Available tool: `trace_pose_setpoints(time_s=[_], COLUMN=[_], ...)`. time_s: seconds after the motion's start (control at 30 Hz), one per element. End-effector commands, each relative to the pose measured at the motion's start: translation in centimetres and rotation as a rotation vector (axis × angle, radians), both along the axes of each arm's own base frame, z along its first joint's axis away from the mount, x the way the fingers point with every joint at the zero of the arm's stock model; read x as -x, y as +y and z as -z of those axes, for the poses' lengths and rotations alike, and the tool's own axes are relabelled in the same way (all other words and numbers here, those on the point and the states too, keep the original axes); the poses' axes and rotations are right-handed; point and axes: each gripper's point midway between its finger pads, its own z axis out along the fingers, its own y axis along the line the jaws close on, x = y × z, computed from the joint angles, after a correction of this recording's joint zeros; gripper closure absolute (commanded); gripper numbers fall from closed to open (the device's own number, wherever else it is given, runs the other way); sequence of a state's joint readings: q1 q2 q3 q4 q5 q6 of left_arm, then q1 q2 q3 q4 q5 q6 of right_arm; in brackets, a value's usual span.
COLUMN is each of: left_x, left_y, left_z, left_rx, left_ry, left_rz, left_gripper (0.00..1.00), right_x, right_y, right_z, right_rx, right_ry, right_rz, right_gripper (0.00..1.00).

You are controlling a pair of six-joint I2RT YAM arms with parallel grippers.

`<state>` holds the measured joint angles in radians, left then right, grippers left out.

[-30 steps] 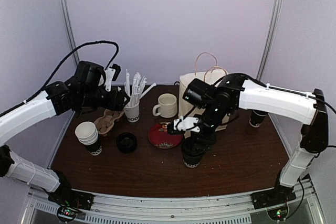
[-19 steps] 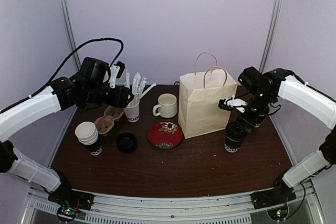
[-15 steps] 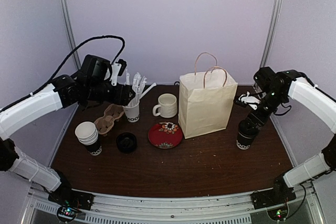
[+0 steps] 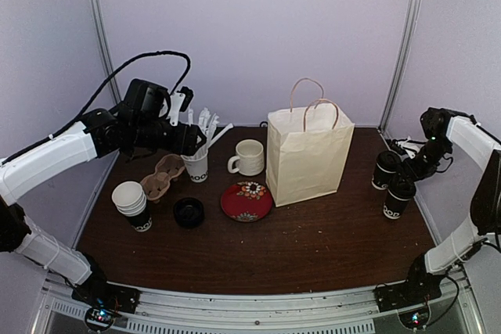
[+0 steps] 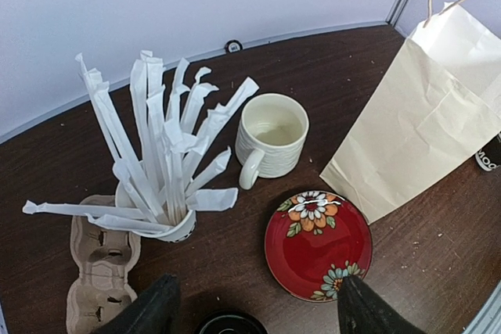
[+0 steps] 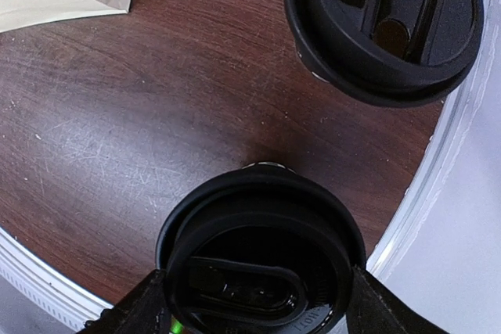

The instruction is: Pack the takeout coffee

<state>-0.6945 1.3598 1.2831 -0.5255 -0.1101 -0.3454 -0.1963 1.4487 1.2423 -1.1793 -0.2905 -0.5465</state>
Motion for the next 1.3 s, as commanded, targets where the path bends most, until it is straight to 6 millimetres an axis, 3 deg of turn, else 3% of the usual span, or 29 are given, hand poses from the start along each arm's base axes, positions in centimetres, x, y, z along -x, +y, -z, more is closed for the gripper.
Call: trace_pose_setpoints(time_s=[0.0,0.13,0.27,0.37,0.5,0.63,0.8,0.93,1.1,1.27], left_x=[-0.2,-0.2,-0.1,0.1,0.8,1.8,4.5,5.2,3.2,0.1], left_y=[-0.4,-0.4,-0.5,-0.4,-0.3,1.4,6.1,8.9,11.8,13.1], left_z=[-1.7,-1.9,-2.2,-2.4,-2.1,-1.5,1.0,3.6,5.1,6.9], left_rx=[0.032,0.035,0.034,0.022,-0.019,-0.134,-0.383,-0.456,-0.370,-0.302], left_ry=[-0.037,-0.039,-0.037,-0.030,-0.017,0.050,0.208,0.302,0.375,0.449], left_rz=[0.015,0.018,0.026,0.036,0.074,0.067,0.019,-0.054,-0.123,-0.121], left_gripper=[0.29,0.29,0.29,0.29,0.31,0.34,0.34,0.37,0.46,0.54], right_x=[-1.3,-1.1,-0.9,-1.6,-2.3,-3.0,-3.9,-5.1,-5.3,-4.8], right_y=[-0.6,-0.1,0.0,0.6,3.6,7.4,11.6,14.7,18.0,19.0], right_z=[0.4,0.2,-2.2,-6.5,-12.2,-15.2,-16.2,-16.2,-15.1,-14.3], right_rx=[-0.035,-0.058,-0.054,-0.079,-0.201,-0.271,-0.243,-0.223,-0.270,-0.259], right_ry=[-0.036,-0.036,-0.085,-0.192,-0.338,-0.398,-0.452,-0.475,-0.445,-0.448], right_rz=[0.023,0.020,0.024,0.019,-0.057,-0.174,-0.327,-0.412,-0.461,-0.486], right_gripper=[0.22,0.11,0.06,0.08,0.13,0.17,0.19,0.19,0.19,0.19])
